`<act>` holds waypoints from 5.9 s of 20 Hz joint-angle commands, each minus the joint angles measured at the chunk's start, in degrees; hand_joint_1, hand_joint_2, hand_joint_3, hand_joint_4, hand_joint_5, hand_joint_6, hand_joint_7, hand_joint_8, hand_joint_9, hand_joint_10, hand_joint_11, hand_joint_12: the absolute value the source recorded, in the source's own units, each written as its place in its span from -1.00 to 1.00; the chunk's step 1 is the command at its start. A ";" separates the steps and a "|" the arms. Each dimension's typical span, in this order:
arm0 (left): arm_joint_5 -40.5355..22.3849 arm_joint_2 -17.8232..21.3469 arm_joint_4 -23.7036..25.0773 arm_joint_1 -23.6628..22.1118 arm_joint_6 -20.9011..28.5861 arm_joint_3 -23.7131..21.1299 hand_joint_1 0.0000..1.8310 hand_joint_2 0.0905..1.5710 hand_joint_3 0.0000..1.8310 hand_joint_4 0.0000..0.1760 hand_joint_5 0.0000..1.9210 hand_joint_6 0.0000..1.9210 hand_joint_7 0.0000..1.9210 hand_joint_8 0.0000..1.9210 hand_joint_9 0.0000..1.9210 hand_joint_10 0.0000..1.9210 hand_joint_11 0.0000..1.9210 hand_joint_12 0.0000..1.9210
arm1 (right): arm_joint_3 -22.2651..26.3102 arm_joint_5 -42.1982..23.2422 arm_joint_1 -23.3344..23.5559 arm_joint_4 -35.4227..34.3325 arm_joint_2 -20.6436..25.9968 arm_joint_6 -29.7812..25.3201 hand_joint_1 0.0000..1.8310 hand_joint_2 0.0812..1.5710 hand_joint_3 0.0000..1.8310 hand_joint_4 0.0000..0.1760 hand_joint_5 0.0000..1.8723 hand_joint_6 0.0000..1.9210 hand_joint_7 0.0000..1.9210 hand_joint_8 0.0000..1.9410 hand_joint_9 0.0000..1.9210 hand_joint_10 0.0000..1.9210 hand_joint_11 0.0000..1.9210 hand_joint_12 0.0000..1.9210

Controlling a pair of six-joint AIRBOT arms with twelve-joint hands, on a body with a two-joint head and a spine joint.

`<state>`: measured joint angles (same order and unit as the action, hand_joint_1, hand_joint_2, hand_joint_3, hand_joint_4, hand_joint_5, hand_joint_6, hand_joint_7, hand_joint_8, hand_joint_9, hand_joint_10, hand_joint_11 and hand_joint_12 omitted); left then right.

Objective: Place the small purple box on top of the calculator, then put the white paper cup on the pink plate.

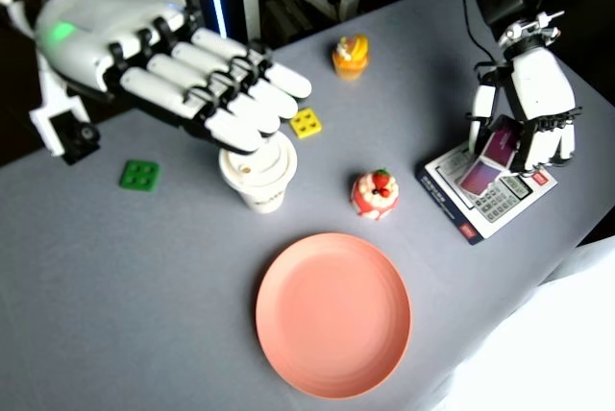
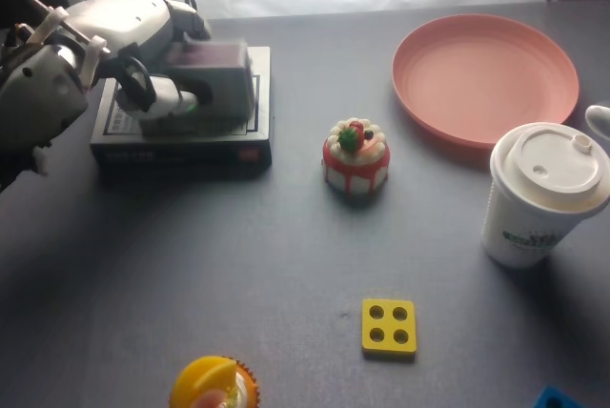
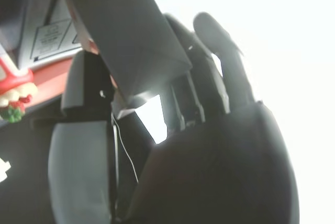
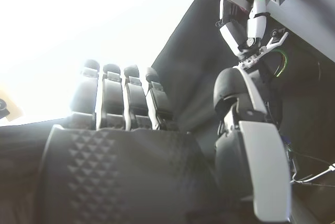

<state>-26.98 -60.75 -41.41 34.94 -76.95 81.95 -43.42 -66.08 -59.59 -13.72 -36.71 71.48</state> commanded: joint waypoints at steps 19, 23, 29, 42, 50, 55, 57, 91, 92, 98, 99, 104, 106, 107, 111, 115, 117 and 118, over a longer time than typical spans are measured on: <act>-33.39 11.51 25.54 6.53 14.14 -17.87 -0.24 0.38 -0.98 0.63 -1.00 -1.00 -1.00 -1.00 -1.00 -1.00 -1.00 -1.00 | -5.61 0.49 -2.91 8.27 -2.25 -20.45 -0.39 0.21 -1.00 -0.80 -1.00 -1.00 -1.00 -1.00 -0.99 -0.99 -1.00 -0.23; -34.21 11.73 26.33 7.14 14.16 -18.67 -0.16 0.37 -0.99 0.29 -1.00 -1.00 -1.00 -1.00 -1.00 -1.00 -1.00 -1.00 | -7.28 4.69 -1.04 8.90 -4.74 -20.65 -0.31 0.16 -1.00 -0.42 -1.00 -1.00 -1.00 -1.00 -1.00 -1.00 -1.00 -0.21; -34.35 12.13 26.28 7.95 14.30 -18.89 -0.27 0.39 -0.99 0.29 -1.00 -1.00 -1.00 -1.00 -1.00 -1.00 -1.00 -1.00 | -11.64 12.76 2.96 8.89 -9.90 -20.74 -0.15 0.15 -1.00 -0.56 -1.00 -1.00 -1.00 -1.00 -1.00 -1.00 -1.00 0.18; -34.72 12.40 24.99 9.32 14.37 -19.09 -0.24 0.55 -0.95 -0.09 -1.00 -1.00 -1.00 -1.00 -1.00 -1.00 -1.00 -1.00 | -14.44 15.25 5.36 9.72 -11.39 -24.15 0.24 0.31 -1.00 -1.00 -0.62 -0.52 -0.55 -0.19 -0.63 0.61 -0.59 1.00; -36.22 12.82 24.45 10.63 14.98 -19.57 -0.24 0.60 -0.97 -0.07 -1.00 -1.00 -1.00 -1.00 -1.00 -1.00 -1.00 -1.00 | -14.70 10.43 7.04 9.44 -9.94 -25.34 0.25 0.37 -0.99 -1.00 -0.79 -0.02 -0.73 0.19 -0.56 0.74 -0.52 1.00; -37.26 12.88 24.15 11.53 15.12 -19.95 -0.22 0.59 -0.98 -0.13 -1.00 -1.00 -1.00 -1.00 -1.00 -1.00 -1.00 -1.00 | -17.50 10.19 9.65 6.62 -11.24 -25.29 0.29 0.41 -0.99 -1.00 -0.85 -0.06 -0.84 0.09 -0.61 0.76 -0.47 1.00; -38.07 12.80 23.83 12.31 15.34 -20.14 -0.18 0.60 -0.98 0.10 -1.00 -1.00 -1.00 -1.00 -1.00 -1.00 -1.00 -1.00 | -20.11 10.54 11.24 4.18 -13.22 -25.29 0.24 0.43 -0.99 -1.00 -0.86 -0.26 -0.81 0.06 -0.80 0.71 -0.78 1.00; -42.16 9.02 22.27 16.73 20.01 -18.02 -0.36 0.66 -1.00 -0.02 -1.00 -1.00 -1.00 -1.00 -1.00 -1.00 -1.00 -1.00 | -43.07 36.21 29.74 -6.59 -32.11 -13.38 0.23 0.43 -1.00 -1.00 -0.68 -0.28 -0.64 -0.23 -0.75 0.36 -1.00 0.98; -42.20 9.00 22.22 16.80 20.12 -18.02 -0.35 0.66 -1.00 0.02 -1.00 -1.00 -1.00 -1.00 -1.00 -1.00 -1.00 -1.00 | -42.99 36.26 29.94 -6.59 -32.11 -13.38 0.24 0.43 -1.00 -1.00 -0.67 -0.30 -0.66 -0.23 -0.69 0.36 -0.96 0.96; -42.32 9.00 21.90 17.29 20.21 -18.13 -0.30 0.67 -1.00 -0.33 -1.00 -1.00 -1.00 -1.00 -1.00 -1.00 -1.00 -1.00 | -41.97 35.96 31.03 -6.14 -31.42 -13.38 0.34 0.46 -1.00 -1.00 -0.70 -0.27 -0.54 -0.89 -0.61 0.05 -0.87 0.62; -42.37 9.02 21.87 17.37 20.22 -18.17 -0.30 0.67 -1.00 -0.43 -1.00 -1.00 -1.00 -1.00 -1.00 -1.00 -1.00 -1.00 | -41.89 35.95 31.04 -6.02 -31.41 -13.38 0.34 0.44 -1.00 -1.00 -0.71 -0.24 -0.47 -0.87 -0.59 0.17 -0.83 0.67; -42.43 9.02 21.85 17.41 20.24 -18.18 -0.29 0.68 -0.99 -0.59 -1.00 -1.00 -1.00 -1.00 -1.00 -1.00 -1.00 -1.00 | -41.80 35.93 31.04 -5.93 -31.41 -13.38 0.25 0.43 -1.00 -1.00 -0.70 -0.33 -0.48 -0.86 -0.71 0.06 -1.00 0.53; -42.81 9.08 21.71 17.64 20.34 -18.43 -0.26 0.68 -1.00 -0.61 -1.00 -1.00 -1.00 -1.00 -1.00 -1.00 -1.00 -1.00 | -41.05 35.61 31.04 -5.42 -31.16 -13.38 0.28 0.44 -1.00 -1.00 -0.79 -0.29 -0.54 -0.85 -0.70 0.20 -1.00 0.63; -42.81 9.08 21.71 17.64 20.34 -18.43 -0.26 0.68 -1.00 -0.62 -1.00 -1.00 -1.00 -1.00 -1.00 -1.00 -1.00 -1.00 | -41.05 35.61 31.04 -5.42 -31.16 -13.38 0.28 0.45 -1.00 -1.00 -0.84 -0.25 -0.59 -0.80 -0.70 0.28 -1.00 0.68; -42.90 9.09 21.65 17.72 20.40 -18.45 -0.16 0.67 -1.00 -0.71 -0.99 -1.00 -1.00 -1.00 -1.00 -1.00 -1.00 -1.00 | -40.79 35.55 31.04 -5.13 -30.92 -13.38 0.03 0.47 -1.00 -0.77 -0.97 -0.30 -0.79 -0.77 -0.99 0.13 -1.00 0.81; -43.97 9.59 21.14 18.89 20.52 -19.26 -0.23 0.67 -1.00 -0.59 -1.00 -1.00 -1.00 -1.00 -1.00 -1.00 -0.98 -0.98 | -37.14 33.96 30.90 -3.48 -27.48 -13.38 -0.28 0.40 -1.00 -0.32 -1.00 -0.95 -0.99 -0.99 -0.99 -0.91 -1.00 -0.84; -46.52 10.62 20.52 20.80 20.63 -20.45 -0.27 0.67 -1.00 -0.61 -1.00 -1.00 -1.00 -1.00 -1.00 -1.00 -1.00 -1.00 | -30.22 25.16 27.54 -3.04 -22.05 -13.38 -0.38 0.40 -1.00 -0.54 -1.00 -1.00 -1.00 -1.00 -1.00 -1.00 -1.00 -0.99; -46.91 10.66 20.51 21.01 20.65 -20.60 -0.28 0.67 -1.00 -0.87 -1.00 -1.00 -1.00 -1.00 -1.00 -1.00 -1.00 -1.00 | -28.61 22.79 26.54 -2.89 -20.75 -13.38 -0.43 0.39 -1.00 -0.71 -1.00 -1.00 -1.00 -1.00 -1.00 -1.00 -1.00 -1.00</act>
<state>-65.58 -50.19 -23.16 56.99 -56.47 61.41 -71.44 -34.98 -34.00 -17.69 -57.30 58.06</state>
